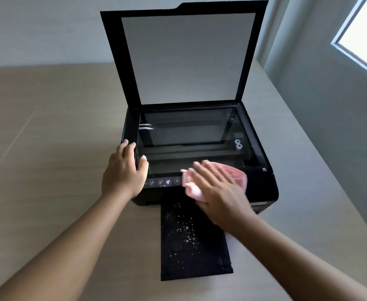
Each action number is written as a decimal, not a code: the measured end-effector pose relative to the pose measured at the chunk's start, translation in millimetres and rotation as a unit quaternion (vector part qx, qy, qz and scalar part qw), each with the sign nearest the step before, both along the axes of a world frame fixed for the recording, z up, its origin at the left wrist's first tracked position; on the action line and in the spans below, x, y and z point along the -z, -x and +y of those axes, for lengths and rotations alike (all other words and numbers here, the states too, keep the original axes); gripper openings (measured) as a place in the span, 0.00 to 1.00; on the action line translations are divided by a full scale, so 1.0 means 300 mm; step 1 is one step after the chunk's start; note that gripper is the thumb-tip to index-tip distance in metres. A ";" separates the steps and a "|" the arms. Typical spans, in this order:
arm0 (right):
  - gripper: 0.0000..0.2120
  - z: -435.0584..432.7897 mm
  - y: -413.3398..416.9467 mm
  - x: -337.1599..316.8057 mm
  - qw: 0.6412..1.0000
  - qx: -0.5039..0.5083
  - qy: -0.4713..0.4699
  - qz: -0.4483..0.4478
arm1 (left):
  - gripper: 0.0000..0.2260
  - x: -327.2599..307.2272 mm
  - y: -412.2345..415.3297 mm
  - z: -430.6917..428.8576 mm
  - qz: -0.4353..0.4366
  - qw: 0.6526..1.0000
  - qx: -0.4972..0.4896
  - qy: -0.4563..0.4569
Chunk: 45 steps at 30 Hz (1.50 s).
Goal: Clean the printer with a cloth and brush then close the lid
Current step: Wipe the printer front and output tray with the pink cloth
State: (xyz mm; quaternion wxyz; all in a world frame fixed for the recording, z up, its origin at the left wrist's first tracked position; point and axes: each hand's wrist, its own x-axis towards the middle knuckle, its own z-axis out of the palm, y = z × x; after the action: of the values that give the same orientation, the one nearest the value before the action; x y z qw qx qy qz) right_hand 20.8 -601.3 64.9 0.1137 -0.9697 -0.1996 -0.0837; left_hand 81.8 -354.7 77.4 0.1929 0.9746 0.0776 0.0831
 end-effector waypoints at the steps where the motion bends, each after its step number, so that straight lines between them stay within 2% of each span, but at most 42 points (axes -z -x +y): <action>1: 0.25 -0.058 0.016 0.003 0.999 0.043 0.017 -0.012 | 0.23 0.000 0.002 -0.001 0.001 1.000 0.002 -0.004; 3: 0.24 -0.122 0.051 0.003 0.986 0.169 0.007 -0.015 | 0.23 0.002 0.003 -0.002 0.001 1.000 0.003 -0.008; 5: 0.22 -0.047 0.060 0.013 0.965 0.260 -0.032 -0.004 | 0.23 -0.003 0.000 -0.006 0.005 1.000 0.000 -0.010; 6: 0.22 0.026 0.061 0.014 0.965 0.257 -0.051 -0.007 | 0.23 -0.003 0.003 -0.008 0.007 1.000 0.001 -0.012; 8: 0.21 0.146 0.067 0.022 0.987 0.148 -0.059 -0.024 | 0.23 0.001 0.008 -0.005 0.007 1.000 0.008 -0.024; 10: 0.21 0.138 0.072 0.011 0.999 0.035 -0.026 -0.006 | 0.24 0.001 0.011 0.000 0.004 0.999 0.013 -0.031; 11: 0.20 0.088 0.077 -0.002 1.000 0.014 -0.012 -0.002 | 0.25 0.001 0.015 0.001 0.000 0.999 0.018 -0.036; 12: 0.19 0.026 0.087 -0.016 1.000 0.021 -0.009 -0.002 | 0.26 0.000 0.017 -0.001 -0.002 0.999 0.029 -0.045; 14: 0.17 -0.101 0.115 -0.063 0.992 0.114 -0.061 -0.011 | 0.29 0.003 0.007 -0.009 -0.009 0.996 0.047 -0.072; 17: 0.15 -0.232 0.092 -0.088 0.957 0.248 -0.149 -0.014 | 0.28 0.007 0.000 -0.026 0.017 0.996 0.034 -0.081; 19: 0.18 -0.205 0.049 -0.052 0.955 0.271 -0.118 -0.004 | 0.28 0.011 0.003 -0.031 0.020 0.997 0.029 -0.073; 21: 0.21 -0.144 0.028 -0.016 0.972 0.227 -0.052 -0.015 | 0.30 0.012 0.013 -0.031 0.012 0.997 0.027 -0.075; 24: 0.25 -0.184 0.058 -0.006 0.998 0.063 0.003 -0.009 | 0.34 0.012 0.018 -0.031 0.005 0.996 0.027 -0.082; 25: 0.26 -0.231 0.072 -0.006 0.999 0.042 0.014 -0.008 | 0.34 0.011 0.019 -0.034 0.005 0.996 0.026 -0.083; 27: 0.26 -0.301 0.076 -0.014 0.991 0.125 -0.037 0.012 | 0.34 0.008 0.020 -0.040 0.000 0.996 0.018 -0.084; 29: 0.23 -0.289 0.025 -0.022 0.961 0.254 -0.107 0.020 | 0.34 0.009 0.015 -0.042 -0.008 0.996 0.014 -0.084; 31: 0.22 -0.198 -0.038 -0.016 0.946 0.308 -0.102 0.013 | 0.34 0.013 0.009 -0.042 -0.009 0.996 0.012 -0.086; 32: 0.22 -0.150 -0.058 -0.015 0.953 0.291 -0.085 0.007 | 0.34 0.015 0.009 -0.041 -0.005 0.996 0.011 -0.086; 34: 0.23 -0.105 -0.053 -0.009 0.984 0.173 -0.044 0.004 | 0.34 0.017 0.013 -0.035 -0.001 0.996 0.007 -0.089; 36: 0.24 -0.156 -0.020 -0.010 0.998 0.062 -0.018 0.010 | 0.33 0.018 0.013 -0.032 0.001 0.996 0.008 -0.094; 38: 0.23 -0.236 -0.004 -0.020 0.995 0.088 -0.041 0.020 | 0.33 0.015 0.013 -0.036 0.002 0.996 0.006 -0.090; 41: 0.23 -0.166 -0.013 -0.026 0.971 0.231 -0.060 0.002 | 0.33 0.012 0.013 -0.041 -0.002 0.997 -0.002 -0.080; 43: 0.24 -0.022 -0.020 -0.017 0.981 0.184 -0.053 -0.002 | 0.32 0.011 0.014 -0.041 -0.002 0.997 0.004 -0.082; 45: 0.25 0.036 -0.005 0.010 0.997 0.057 -0.060 0.009 | 0.32 0.010 0.014 -0.040 -0.004 0.997 0.006 -0.082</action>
State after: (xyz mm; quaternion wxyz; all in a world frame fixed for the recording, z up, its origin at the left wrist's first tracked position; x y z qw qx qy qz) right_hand 22.2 -590.4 62.1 0.1684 -0.9716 -0.1375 -0.0932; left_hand 77.6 -366.7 74.2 0.1136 0.9872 0.0639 0.0917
